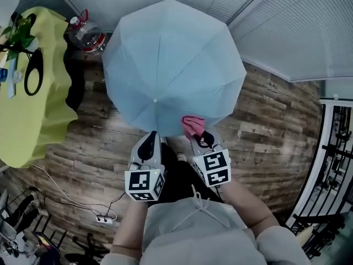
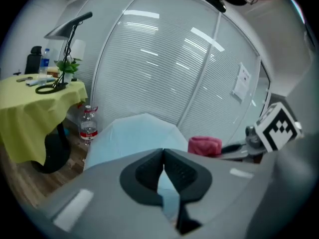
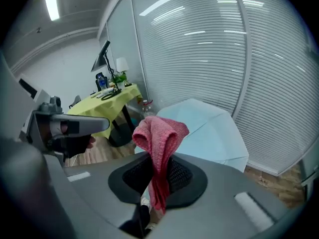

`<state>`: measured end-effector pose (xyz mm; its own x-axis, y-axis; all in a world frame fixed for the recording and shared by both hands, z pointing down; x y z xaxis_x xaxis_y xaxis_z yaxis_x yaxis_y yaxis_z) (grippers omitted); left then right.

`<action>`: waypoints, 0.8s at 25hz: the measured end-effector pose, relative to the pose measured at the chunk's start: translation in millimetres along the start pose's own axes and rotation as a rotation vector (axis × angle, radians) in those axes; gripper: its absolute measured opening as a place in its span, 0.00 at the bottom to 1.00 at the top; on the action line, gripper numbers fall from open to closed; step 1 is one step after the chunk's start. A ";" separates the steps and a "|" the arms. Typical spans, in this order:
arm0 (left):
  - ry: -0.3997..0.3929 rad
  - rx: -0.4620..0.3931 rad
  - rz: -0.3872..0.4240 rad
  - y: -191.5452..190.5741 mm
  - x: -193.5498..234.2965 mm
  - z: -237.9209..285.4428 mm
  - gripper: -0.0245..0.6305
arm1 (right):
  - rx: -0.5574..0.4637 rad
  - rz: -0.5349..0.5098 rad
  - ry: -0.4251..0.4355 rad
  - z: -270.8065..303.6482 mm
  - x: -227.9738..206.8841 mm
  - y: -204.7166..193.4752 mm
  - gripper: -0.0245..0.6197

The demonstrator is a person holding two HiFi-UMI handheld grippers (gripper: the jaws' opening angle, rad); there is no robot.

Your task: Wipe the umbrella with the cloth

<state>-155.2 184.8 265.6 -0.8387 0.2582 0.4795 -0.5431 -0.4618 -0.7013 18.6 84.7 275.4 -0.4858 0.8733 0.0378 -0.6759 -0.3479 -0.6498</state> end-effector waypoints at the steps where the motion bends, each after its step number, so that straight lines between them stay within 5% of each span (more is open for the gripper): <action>1: 0.000 0.014 -0.014 2.5 13.1 11.7 0.05 | 0.020 -0.002 0.002 18.5 0.1 2.4 0.12; 11: 0.083 0.089 0.150 -15.0 110.8 108.5 0.05 | 0.095 0.006 0.058 180.3 -2.1 9.2 0.12; 17: 0.119 0.100 -0.109 -51.4 157.4 136.9 0.05 | 0.173 -0.087 0.128 261.9 -1.4 -30.5 0.12; 20: 0.174 0.080 -0.163 -65.1 173.3 143.4 0.05 | 0.200 -0.096 0.184 291.8 1.8 -49.8 0.12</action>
<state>-259.4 137.9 470.0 -0.7385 0.4734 0.4801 -0.6725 -0.4659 -0.5750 -110.3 4.0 529.4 -0.3178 0.9463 -0.0587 -0.8189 -0.3052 -0.4861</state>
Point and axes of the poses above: the fingertips, and each gripper's own axes: z forward along the fingers, x to its left, y out of its top, the point moved 10 cm from there along -z, backward along the fingers, and after that the axes turned 12 degrees about -z, right-handed, at the moved point
